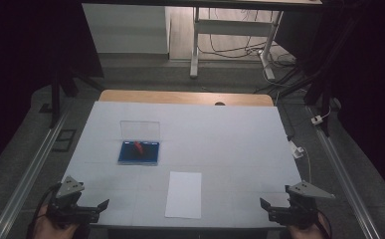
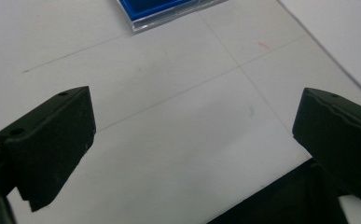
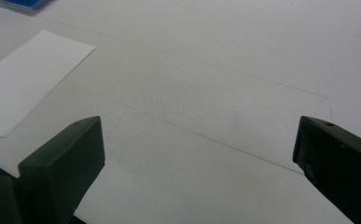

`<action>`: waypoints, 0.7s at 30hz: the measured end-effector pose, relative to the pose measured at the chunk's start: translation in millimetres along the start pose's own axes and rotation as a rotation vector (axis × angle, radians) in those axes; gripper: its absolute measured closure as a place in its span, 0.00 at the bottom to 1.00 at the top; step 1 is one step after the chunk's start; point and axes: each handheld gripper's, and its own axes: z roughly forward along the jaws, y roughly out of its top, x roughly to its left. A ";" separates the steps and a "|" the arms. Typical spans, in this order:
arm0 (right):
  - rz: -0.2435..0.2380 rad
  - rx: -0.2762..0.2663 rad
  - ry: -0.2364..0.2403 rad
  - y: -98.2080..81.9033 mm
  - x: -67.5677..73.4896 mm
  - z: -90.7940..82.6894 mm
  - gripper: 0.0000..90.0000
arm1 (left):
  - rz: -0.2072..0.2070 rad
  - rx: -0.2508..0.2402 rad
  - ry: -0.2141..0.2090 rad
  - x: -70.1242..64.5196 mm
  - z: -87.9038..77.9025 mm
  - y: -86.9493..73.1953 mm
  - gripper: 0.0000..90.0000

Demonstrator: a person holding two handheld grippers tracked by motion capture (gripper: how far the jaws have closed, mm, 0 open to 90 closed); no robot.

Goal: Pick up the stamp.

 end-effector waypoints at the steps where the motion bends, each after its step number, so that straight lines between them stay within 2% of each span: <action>1: 0.000 -0.002 0.001 -0.1 -0.4 0.2 0.04 | -0.012 -0.002 -0.012 1.8 -0.5 -0.4 0.00; 3: 0.000 0.002 0.021 0.6 -0.8 1.4 0.04 | -0.024 -0.009 -0.035 4.2 -1.7 -1.2 0.01; 5: -0.008 0.009 0.040 1.1 -0.8 1.9 0.04 | -0.033 -0.009 -0.078 6.6 -1.8 -1.6 0.02; 9: -0.006 0.023 0.093 1.4 -2.6 3.0 0.04 | -0.032 -0.012 -0.108 8.4 -2.2 -1.9 0.02; 13: 0.008 0.032 0.124 1.6 -4.6 4.6 0.02 | -0.019 -0.008 -0.113 7.6 -1.7 -1.8 0.03; 16: 0.009 0.035 0.121 1.6 -5.1 5.0 0.01 | -0.021 0.000 -0.119 7.6 -0.5 -1.3 0.03; 21: 0.030 0.028 0.122 1.3 -7.0 4.3 0.00 | 0.013 0.021 -0.124 4.6 1.7 0.0 0.02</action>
